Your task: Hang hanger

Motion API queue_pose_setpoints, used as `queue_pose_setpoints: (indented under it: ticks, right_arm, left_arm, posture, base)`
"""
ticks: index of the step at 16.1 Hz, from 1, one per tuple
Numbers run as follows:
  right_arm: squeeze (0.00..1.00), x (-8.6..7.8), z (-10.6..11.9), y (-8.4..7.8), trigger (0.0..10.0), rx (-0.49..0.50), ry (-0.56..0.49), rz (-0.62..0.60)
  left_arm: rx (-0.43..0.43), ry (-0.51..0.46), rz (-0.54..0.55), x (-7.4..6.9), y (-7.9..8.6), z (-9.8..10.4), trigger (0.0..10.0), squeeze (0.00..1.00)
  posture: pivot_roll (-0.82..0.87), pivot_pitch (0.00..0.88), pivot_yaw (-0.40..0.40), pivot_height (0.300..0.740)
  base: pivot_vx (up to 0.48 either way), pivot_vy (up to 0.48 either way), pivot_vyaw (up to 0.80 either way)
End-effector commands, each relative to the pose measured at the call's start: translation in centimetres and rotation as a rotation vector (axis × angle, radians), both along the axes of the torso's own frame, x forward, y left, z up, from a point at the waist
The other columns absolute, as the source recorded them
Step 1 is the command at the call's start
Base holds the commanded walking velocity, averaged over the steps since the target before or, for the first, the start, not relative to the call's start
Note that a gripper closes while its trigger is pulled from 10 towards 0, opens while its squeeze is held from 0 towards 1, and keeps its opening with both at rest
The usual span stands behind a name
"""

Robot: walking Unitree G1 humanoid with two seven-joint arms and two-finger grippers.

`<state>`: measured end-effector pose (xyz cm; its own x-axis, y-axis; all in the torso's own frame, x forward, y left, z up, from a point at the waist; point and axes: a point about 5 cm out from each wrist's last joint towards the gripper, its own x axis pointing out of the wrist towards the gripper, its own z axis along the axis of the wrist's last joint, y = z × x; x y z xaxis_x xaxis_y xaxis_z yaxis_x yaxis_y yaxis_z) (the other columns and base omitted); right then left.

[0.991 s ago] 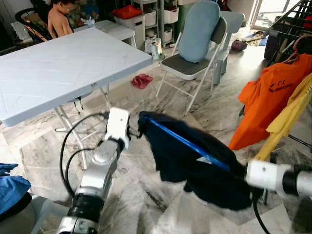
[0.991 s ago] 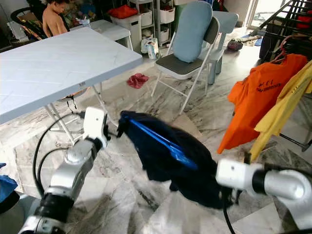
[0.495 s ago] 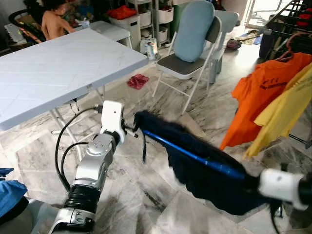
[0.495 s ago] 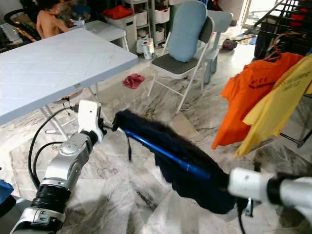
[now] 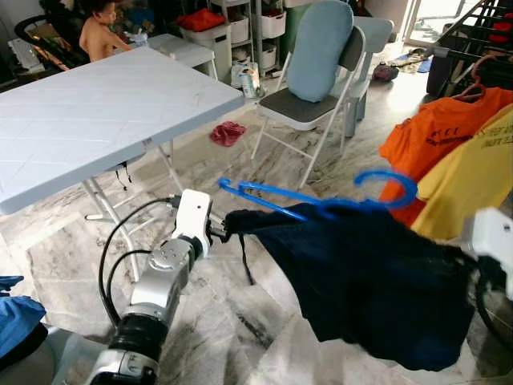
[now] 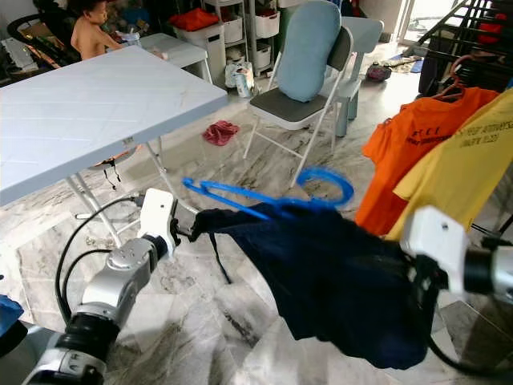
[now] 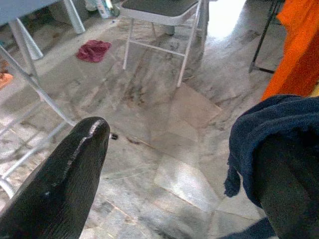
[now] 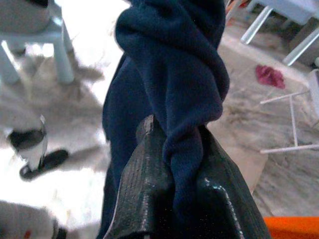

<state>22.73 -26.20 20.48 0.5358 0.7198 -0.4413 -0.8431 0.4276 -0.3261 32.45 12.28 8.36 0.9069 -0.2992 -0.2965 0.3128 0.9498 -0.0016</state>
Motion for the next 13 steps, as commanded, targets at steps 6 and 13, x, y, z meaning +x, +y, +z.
queue_pose_setpoints:
  ticks: [6, 13]
  right_arm:
    - [0.0, 4.1, -3.2, 3.8, 10.0, -0.007, -0.16, -0.194]
    - [0.0, 7.3, -5.1, 2.9, 10.0, -0.105, -0.246, -0.358]
  left_arm:
    - [-0.02, -0.192, -0.23, -2.1, -2.6, 1.7, 10.0, 1.0]
    - [0.146, -0.332, -0.465, -4.5, -1.9, 1.2, 10.0, 1.0]
  posture:
    - [-0.23, 0.0, 0.067, 0.74]
    - [-0.22, 0.0, 0.06, 0.74]
  base:
    - [0.0, 0.0, 0.0]
    - [0.0, 0.0, 0.0]
